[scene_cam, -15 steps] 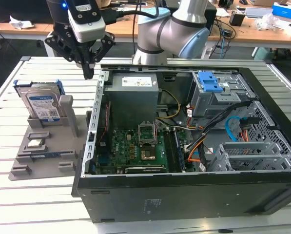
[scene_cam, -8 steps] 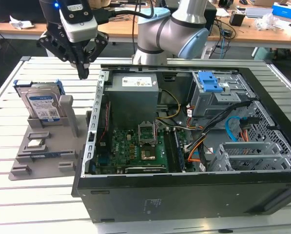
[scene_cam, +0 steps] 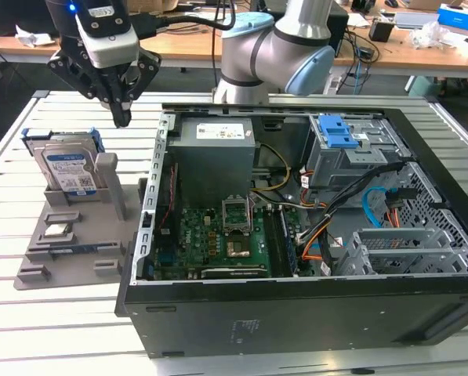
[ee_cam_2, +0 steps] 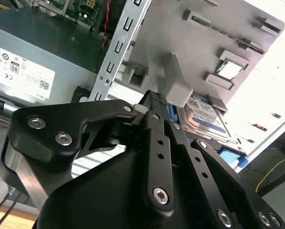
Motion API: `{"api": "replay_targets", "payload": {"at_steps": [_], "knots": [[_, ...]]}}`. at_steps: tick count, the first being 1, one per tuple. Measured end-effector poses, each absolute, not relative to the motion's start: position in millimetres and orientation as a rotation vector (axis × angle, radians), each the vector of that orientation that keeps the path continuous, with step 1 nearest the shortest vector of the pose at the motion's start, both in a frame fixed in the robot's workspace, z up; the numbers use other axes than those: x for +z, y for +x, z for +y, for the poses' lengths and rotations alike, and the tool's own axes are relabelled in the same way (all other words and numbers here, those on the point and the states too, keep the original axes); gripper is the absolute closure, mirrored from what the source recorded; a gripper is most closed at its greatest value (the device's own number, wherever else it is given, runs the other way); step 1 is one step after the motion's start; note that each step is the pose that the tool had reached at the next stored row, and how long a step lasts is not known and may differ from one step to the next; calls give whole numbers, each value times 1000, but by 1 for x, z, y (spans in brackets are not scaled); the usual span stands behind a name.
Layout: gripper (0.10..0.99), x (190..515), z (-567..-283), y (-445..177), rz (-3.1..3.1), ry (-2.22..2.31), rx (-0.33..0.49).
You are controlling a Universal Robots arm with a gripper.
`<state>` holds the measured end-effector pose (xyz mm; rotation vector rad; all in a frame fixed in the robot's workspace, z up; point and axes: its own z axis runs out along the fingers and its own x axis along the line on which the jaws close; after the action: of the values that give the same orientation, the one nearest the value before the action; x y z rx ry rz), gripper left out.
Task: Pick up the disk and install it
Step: 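Reach for the disk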
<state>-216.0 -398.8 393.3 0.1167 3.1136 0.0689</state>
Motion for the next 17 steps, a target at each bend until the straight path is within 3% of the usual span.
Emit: {"api": "replay_targets", "payload": {"at_steps": [17], "knots": [[980, 393, -399, -246, 3114, 117, 69]]}}
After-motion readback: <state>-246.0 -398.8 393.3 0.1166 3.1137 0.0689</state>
